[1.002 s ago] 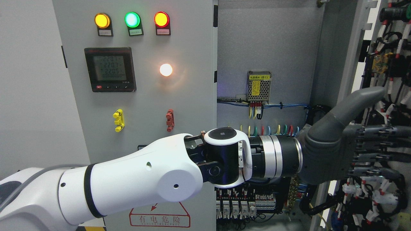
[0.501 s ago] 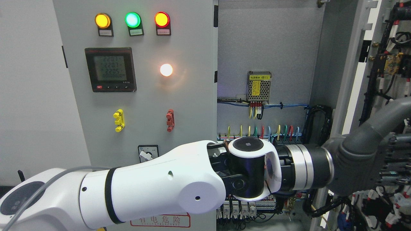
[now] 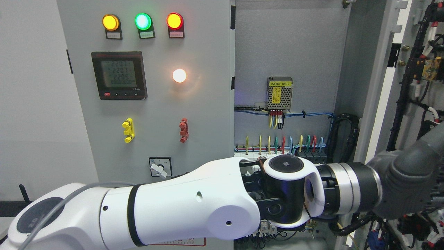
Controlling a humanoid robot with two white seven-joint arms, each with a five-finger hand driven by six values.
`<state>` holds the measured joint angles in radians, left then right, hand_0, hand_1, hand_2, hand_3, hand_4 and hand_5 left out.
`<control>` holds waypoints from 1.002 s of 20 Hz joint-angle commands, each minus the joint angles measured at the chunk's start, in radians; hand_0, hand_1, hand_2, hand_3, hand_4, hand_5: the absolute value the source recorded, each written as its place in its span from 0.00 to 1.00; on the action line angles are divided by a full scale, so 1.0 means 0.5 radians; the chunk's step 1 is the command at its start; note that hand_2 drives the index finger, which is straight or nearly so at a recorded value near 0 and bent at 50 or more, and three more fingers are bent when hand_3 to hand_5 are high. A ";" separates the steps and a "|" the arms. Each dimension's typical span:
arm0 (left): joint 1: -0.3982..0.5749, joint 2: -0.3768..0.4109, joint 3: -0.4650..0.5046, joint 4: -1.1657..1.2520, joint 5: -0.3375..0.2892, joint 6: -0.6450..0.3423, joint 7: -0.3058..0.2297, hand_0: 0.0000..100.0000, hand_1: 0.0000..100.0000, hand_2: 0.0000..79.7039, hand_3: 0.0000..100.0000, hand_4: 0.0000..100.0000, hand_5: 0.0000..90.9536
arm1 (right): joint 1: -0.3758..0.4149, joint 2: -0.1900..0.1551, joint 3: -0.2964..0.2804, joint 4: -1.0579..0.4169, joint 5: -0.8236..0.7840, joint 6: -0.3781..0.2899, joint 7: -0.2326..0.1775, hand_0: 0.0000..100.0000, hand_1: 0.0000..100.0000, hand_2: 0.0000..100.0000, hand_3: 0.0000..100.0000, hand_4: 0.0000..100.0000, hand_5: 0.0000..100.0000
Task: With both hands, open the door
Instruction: 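Sweep the left forearm outward, swinging the door farther open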
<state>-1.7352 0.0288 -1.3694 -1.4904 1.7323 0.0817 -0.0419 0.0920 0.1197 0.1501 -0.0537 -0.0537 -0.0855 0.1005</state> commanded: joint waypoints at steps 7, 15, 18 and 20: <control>0.010 -0.119 0.002 0.017 -0.025 0.002 -0.002 0.00 0.00 0.00 0.00 0.03 0.00 | 0.000 0.000 0.000 0.000 0.000 -0.001 -0.002 0.23 0.00 0.00 0.00 0.00 0.00; 0.083 0.156 0.042 -0.053 -0.028 0.021 -0.222 0.00 0.00 0.00 0.00 0.03 0.00 | 0.000 0.000 0.000 0.000 0.000 -0.001 -0.002 0.23 0.00 0.00 0.00 0.00 0.00; 0.227 0.423 0.122 -0.151 -0.038 0.030 -0.306 0.00 0.00 0.00 0.00 0.03 0.00 | 0.000 0.000 0.000 0.000 0.000 -0.001 -0.002 0.23 0.00 0.00 0.00 0.00 0.00; 0.322 0.629 0.183 -0.237 -0.053 0.039 -0.309 0.00 0.00 0.00 0.00 0.03 0.00 | 0.000 0.000 0.000 0.000 0.000 -0.001 -0.002 0.23 0.00 0.00 0.00 0.00 0.00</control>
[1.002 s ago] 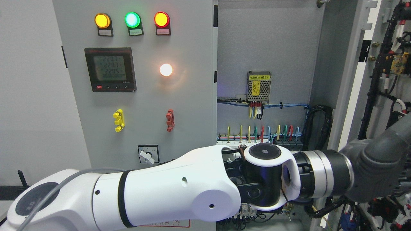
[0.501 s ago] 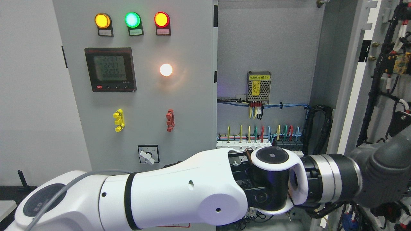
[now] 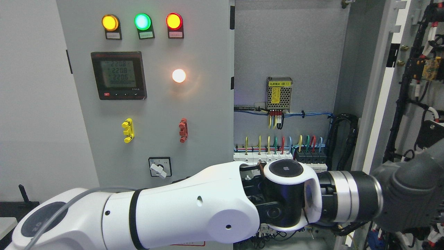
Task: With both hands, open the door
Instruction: 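Sweep the left forearm outward, swinging the door farther open, then withdraw the left hand back out of the cabinet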
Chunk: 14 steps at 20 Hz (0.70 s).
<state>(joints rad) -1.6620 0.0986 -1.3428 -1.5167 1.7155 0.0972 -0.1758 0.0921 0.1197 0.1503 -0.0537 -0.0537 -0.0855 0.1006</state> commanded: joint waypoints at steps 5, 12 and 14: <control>0.519 1.029 0.338 -0.448 -0.087 0.134 -0.157 0.00 0.00 0.00 0.00 0.03 0.00 | 0.000 0.000 0.000 0.000 0.000 -0.001 -0.002 0.23 0.00 0.00 0.00 0.00 0.00; 1.065 1.778 0.608 -0.792 -0.182 0.146 -0.381 0.00 0.00 0.00 0.00 0.03 0.00 | 0.000 0.000 -0.003 0.000 0.000 -0.001 -0.002 0.23 0.00 0.00 0.00 0.00 0.00; 1.237 1.983 0.703 -0.841 -0.185 0.146 -0.522 0.00 0.00 0.00 0.00 0.03 0.00 | 0.000 0.000 0.000 0.000 0.000 -0.001 -0.002 0.23 0.00 0.00 0.00 0.00 0.00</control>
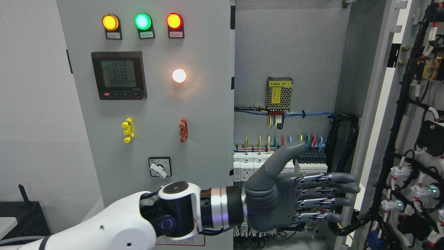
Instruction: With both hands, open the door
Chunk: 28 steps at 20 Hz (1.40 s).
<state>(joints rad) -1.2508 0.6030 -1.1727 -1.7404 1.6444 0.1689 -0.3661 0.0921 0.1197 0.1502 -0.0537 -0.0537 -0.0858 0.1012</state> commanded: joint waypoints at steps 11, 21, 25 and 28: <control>1.654 1.429 0.885 -0.198 -0.561 -0.016 -0.431 0.00 0.00 0.00 0.00 0.03 0.00 | 0.000 0.000 0.000 0.000 0.000 0.000 -0.003 0.23 0.00 0.00 0.00 0.00 0.00; 2.271 1.276 0.891 0.504 -0.755 -0.089 -0.428 0.00 0.00 0.00 0.00 0.03 0.00 | 0.000 0.000 0.000 0.000 0.000 0.000 -0.003 0.23 0.00 0.00 0.00 0.00 0.00; 2.709 1.224 1.010 0.621 -0.831 -0.493 -0.431 0.00 0.00 0.00 0.00 0.03 0.00 | 0.000 0.000 0.000 0.000 0.000 0.000 -0.003 0.23 0.00 0.00 0.00 0.00 0.00; 3.053 1.062 1.237 0.731 -1.051 -0.580 -0.431 0.00 0.00 0.00 0.00 0.03 0.00 | 0.000 0.000 0.000 0.000 0.000 0.000 -0.003 0.23 0.00 0.00 0.00 0.00 0.00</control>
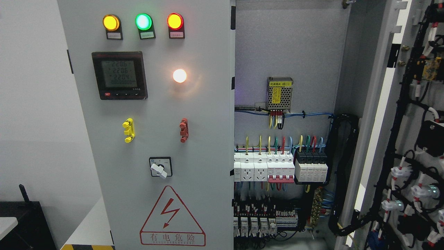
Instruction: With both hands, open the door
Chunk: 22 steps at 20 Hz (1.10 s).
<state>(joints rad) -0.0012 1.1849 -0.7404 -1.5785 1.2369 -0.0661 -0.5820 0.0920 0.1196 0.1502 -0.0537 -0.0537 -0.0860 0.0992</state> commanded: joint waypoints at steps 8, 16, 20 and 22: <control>0.987 -0.577 0.652 0.779 -0.752 -0.113 -0.002 0.00 0.00 0.00 0.00 0.03 0.00 | 0.000 0.000 0.000 0.000 0.000 0.000 0.001 0.23 0.00 0.00 0.00 0.00 0.00; 0.721 -1.203 0.652 1.566 -1.169 -0.116 0.007 0.00 0.00 0.00 0.00 0.03 0.00 | 0.000 0.000 0.000 0.000 0.000 0.000 0.001 0.23 0.00 0.00 0.00 0.00 0.00; 0.631 -1.519 0.658 1.902 -1.332 -0.119 0.020 0.00 0.00 0.00 0.00 0.03 0.00 | 0.000 0.000 0.000 0.000 0.000 0.000 0.001 0.23 0.00 0.00 0.00 0.00 0.00; 0.622 -1.633 0.659 1.981 -1.384 -0.116 0.056 0.00 0.00 0.00 0.00 0.03 0.00 | 0.000 0.000 -0.003 0.000 0.000 0.000 0.001 0.23 0.00 0.00 0.00 0.00 0.00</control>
<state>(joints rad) 0.3485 0.7145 -0.4614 -0.9684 0.6553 -0.1249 -0.5697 0.0920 0.1197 0.1503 -0.0537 -0.0537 -0.0860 0.0991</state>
